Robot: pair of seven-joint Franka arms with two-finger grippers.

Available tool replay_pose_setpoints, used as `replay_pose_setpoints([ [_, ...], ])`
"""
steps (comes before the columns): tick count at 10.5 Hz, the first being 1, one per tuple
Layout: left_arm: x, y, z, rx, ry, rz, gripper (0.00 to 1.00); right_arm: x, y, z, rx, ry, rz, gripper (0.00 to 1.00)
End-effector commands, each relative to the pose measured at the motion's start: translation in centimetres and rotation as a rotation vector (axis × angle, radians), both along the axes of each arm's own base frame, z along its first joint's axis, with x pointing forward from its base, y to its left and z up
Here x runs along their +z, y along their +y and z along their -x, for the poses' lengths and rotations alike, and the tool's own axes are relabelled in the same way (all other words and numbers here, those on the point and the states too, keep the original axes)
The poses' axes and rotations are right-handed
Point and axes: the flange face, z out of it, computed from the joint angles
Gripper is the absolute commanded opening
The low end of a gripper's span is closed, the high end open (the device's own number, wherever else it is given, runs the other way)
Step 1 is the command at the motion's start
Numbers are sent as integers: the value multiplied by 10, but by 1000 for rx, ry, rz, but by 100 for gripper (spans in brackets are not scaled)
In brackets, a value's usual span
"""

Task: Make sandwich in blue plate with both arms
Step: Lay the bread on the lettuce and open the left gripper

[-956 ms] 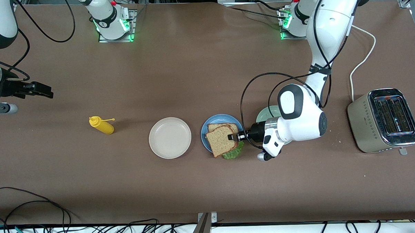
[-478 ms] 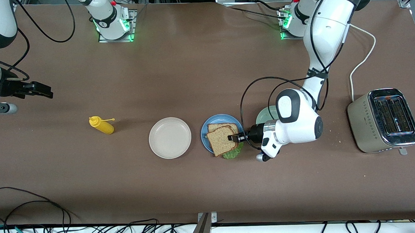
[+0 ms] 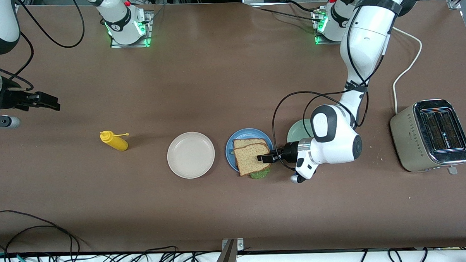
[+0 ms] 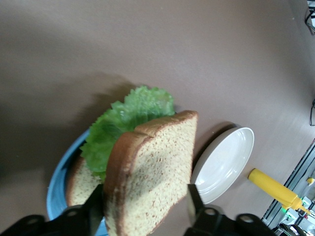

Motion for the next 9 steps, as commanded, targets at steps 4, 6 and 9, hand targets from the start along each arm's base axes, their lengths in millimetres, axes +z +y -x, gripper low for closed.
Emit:
replay_pose_setpoints([
  [4, -10, 54, -8, -11, -40, -11, 100, 3, 1, -3, -3, -1, -13, 100],
  [6, 4, 70, -10, -20, -24, -15, 100, 2, 1, -3, -3, 0, -13, 100],
  [9, 65, 63, -4, -109, -38, -272, 100, 2, 1, -3, -4, 2, -11, 100],
])
